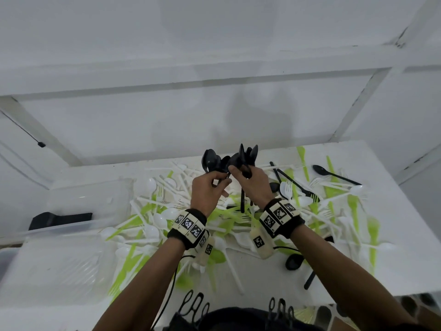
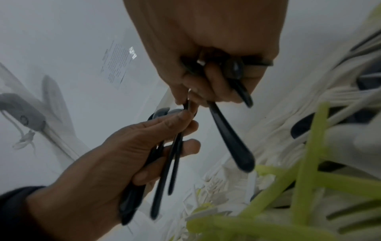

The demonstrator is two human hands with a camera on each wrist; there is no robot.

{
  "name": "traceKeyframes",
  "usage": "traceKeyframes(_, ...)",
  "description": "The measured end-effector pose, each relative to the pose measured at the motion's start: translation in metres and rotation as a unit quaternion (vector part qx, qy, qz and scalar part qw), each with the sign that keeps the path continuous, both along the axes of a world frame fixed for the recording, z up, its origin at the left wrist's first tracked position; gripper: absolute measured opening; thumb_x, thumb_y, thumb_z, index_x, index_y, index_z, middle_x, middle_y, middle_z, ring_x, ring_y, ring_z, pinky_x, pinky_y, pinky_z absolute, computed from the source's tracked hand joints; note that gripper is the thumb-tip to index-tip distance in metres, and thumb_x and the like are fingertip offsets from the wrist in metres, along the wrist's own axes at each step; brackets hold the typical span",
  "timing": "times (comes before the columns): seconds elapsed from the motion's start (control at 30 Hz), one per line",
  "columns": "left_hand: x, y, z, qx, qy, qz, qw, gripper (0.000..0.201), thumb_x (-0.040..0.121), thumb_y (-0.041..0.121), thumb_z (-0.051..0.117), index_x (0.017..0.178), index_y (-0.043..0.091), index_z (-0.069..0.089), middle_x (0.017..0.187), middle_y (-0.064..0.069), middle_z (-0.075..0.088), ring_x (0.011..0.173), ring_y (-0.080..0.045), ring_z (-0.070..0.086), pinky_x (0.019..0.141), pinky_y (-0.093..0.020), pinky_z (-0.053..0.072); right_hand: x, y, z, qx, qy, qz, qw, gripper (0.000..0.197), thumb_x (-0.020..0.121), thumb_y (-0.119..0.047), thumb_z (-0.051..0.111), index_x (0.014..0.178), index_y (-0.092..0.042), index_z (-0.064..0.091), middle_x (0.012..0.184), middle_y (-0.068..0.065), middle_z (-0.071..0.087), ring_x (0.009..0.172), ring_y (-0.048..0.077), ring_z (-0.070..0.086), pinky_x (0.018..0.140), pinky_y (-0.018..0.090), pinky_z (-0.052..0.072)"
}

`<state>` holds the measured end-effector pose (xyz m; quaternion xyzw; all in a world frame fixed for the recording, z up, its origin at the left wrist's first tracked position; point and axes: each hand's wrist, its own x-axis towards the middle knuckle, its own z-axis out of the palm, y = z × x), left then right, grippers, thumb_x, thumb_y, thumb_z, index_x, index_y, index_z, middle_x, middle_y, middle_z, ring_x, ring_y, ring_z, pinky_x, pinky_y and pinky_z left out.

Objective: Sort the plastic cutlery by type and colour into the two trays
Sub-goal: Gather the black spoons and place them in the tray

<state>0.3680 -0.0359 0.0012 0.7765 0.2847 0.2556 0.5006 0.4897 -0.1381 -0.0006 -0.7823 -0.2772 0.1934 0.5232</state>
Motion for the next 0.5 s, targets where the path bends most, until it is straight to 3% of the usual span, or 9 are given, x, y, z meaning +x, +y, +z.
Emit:
traceKeyframes(0.17,0.008,-0.01,0.004,-0.018,-0.009,-0.007,1.0,0.01,0.09,0.016,0.077,0.092,0.006,0.077,0.088,0.002,0.076,0.057,-0.011,0.073,0.062,-0.016,0.052,0.001,-0.01,-0.007,0.05,0.007,-0.029,0.998,0.031,0.092,-0.043,0.071,0.079,-0.015,0.07,0.073,-0.003,0.069,0.073,0.014,0.064,0.072,0.031,0.048)
traceKeyframes(0.27,0.011,-0.014,0.002,-0.006,-0.006,-0.015,1.0,0.011,0.092,0.02,0.076,0.094,0.01,0.078,0.088,0.006,0.077,0.06,-0.01,0.073,0.064,-0.026,0.057,-0.001,-0.011,-0.006,0.029,-0.039,-0.059,0.997,0.026,0.094,-0.042,0.07,0.089,-0.016,0.073,0.082,-0.005,0.072,0.079,0.009,0.066,0.073,0.023,0.048)
traceKeyframes(0.37,0.011,-0.014,0.001,-0.016,-0.002,-0.011,1.0,0.013,0.09,0.023,0.077,0.092,0.01,0.079,0.086,0.005,0.077,0.057,-0.011,0.072,0.067,-0.032,0.058,-0.001,-0.012,-0.006,0.02,-0.057,-0.063,0.996,0.027,0.095,-0.043,0.068,0.097,-0.016,0.074,0.082,-0.008,0.07,0.075,-0.001,0.061,0.069,0.015,0.042)
traceKeyframes(0.5,0.01,-0.012,0.003,-0.011,0.023,-0.008,1.0,0.018,0.085,0.028,0.082,0.083,0.012,0.074,0.069,0.003,0.071,0.05,-0.013,0.069,0.062,-0.027,0.053,0.001,-0.018,-0.006,0.018,-0.039,-0.042,0.998,0.031,0.096,-0.049,0.065,0.091,-0.019,0.073,0.078,-0.009,0.07,0.07,0.003,0.061,0.066,0.017,0.043)
